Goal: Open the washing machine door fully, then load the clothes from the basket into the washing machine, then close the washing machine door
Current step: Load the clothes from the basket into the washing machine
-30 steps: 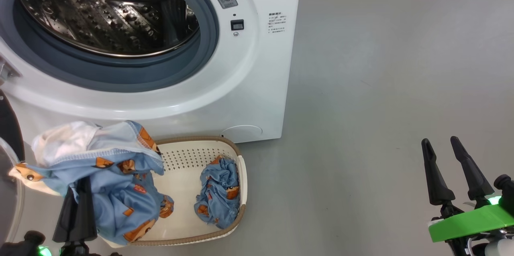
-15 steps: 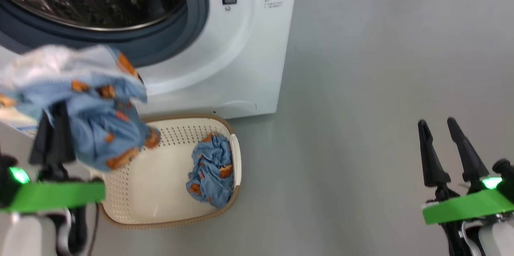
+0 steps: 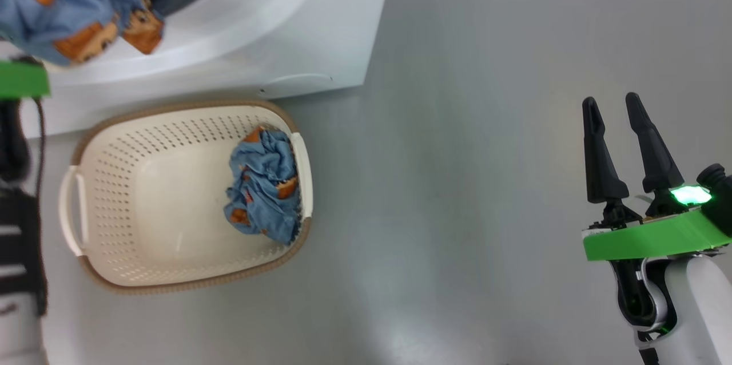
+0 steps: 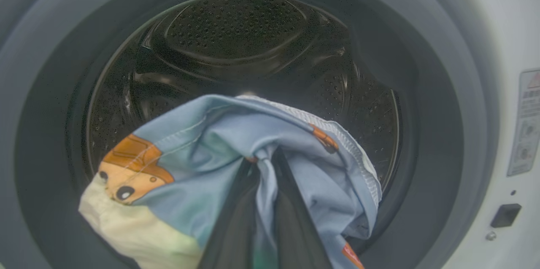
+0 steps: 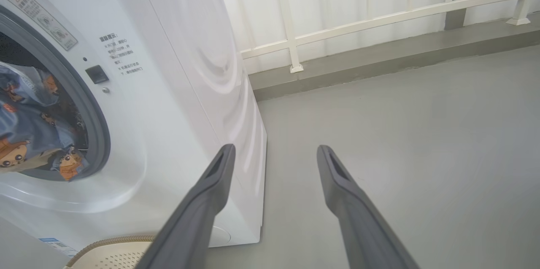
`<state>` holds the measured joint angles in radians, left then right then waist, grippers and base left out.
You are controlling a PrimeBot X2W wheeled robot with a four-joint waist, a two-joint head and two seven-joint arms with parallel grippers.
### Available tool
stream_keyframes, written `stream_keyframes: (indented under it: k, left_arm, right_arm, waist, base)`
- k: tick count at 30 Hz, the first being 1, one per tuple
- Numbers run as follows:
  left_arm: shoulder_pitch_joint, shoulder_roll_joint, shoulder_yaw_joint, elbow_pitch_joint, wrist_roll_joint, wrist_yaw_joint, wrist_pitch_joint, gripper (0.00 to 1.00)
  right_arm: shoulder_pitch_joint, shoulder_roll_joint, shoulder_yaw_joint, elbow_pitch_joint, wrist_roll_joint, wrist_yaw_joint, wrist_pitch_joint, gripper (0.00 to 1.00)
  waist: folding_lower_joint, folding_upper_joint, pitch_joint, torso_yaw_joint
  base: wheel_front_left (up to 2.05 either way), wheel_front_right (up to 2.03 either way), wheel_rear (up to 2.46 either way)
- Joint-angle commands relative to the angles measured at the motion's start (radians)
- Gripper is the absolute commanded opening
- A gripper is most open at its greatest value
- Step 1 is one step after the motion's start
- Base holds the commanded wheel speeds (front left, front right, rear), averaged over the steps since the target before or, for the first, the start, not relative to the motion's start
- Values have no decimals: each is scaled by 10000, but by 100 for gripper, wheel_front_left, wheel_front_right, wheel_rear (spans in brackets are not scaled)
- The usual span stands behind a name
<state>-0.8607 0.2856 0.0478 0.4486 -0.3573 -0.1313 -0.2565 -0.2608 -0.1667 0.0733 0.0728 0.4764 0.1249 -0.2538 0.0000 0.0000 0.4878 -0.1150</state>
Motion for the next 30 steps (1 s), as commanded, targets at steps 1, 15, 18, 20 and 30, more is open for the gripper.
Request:
stream_keyframes:
  k: [1, 15, 18, 20, 30]
  left_arm:
    - [-574, 553, 273, 219, 88, 6, -53, 0]
    - [-4475, 1317, -493, 3878, 80, 6, -53, 0]
    - [-4896, 1472, -371, 3514, 433, 29, -53, 0]
    - [-5038, 1514, -148, 3002, 685, 61, -53, 0]
    - [-4443, 1296, 378, 2479, 1381, 24, -53, 100]
  right_arm:
    - [-103, -33, 237, -280, -39, 58, -80, 100]
    - [-557, 237, 491, -291, -7, 58, -80, 100]
    - [-603, 267, 497, -317, -5, 58, -80, 100]
    - [-651, 285, 507, -326, -4, 58, -80, 100]
    - [-727, 386, 638, -282, 1, 58, -80, 100]
  waist:
    - [0, 0, 791, -536]
    - [0, 0, 1844, -1158]
    - [0, 0, 1995, -1229]
    - [0, 0, 2080, -1275]
    - [0, 0, 2098, -1354]
  base:
    - [0, 0, 0]
    - [0, 0, 0]
    - [0, 0, 0]
    - [0, 0, 0]
    - [0, 0, 0]
